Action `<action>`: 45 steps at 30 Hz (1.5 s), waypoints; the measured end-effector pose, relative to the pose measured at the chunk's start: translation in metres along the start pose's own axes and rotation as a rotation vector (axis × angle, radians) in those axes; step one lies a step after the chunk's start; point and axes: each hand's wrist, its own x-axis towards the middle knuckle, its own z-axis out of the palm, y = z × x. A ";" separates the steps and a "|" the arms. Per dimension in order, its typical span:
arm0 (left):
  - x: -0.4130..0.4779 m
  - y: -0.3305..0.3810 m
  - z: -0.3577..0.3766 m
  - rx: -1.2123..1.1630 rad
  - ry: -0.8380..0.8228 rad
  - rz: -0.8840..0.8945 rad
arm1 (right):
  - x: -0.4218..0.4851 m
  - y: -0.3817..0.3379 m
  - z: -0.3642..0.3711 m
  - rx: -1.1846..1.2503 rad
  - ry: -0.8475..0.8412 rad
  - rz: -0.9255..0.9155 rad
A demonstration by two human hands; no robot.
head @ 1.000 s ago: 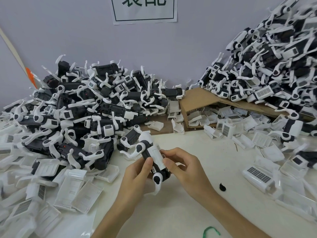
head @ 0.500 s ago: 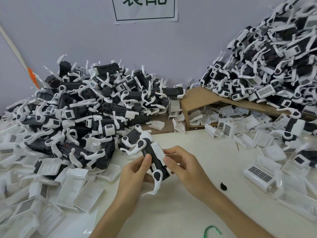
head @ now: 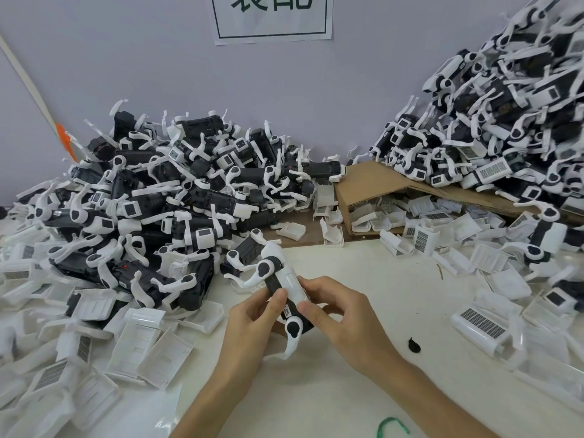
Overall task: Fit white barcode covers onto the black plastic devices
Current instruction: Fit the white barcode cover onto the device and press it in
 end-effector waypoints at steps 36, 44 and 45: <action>0.002 0.036 -0.020 0.153 -0.117 0.122 | 0.005 -0.019 -0.006 0.152 0.039 -0.102; -0.003 0.022 -0.015 0.357 -0.199 0.178 | 0.004 -0.018 -0.005 0.205 -0.137 0.078; -0.003 0.020 -0.014 0.406 -0.199 0.198 | 0.005 -0.019 -0.004 0.179 -0.109 0.082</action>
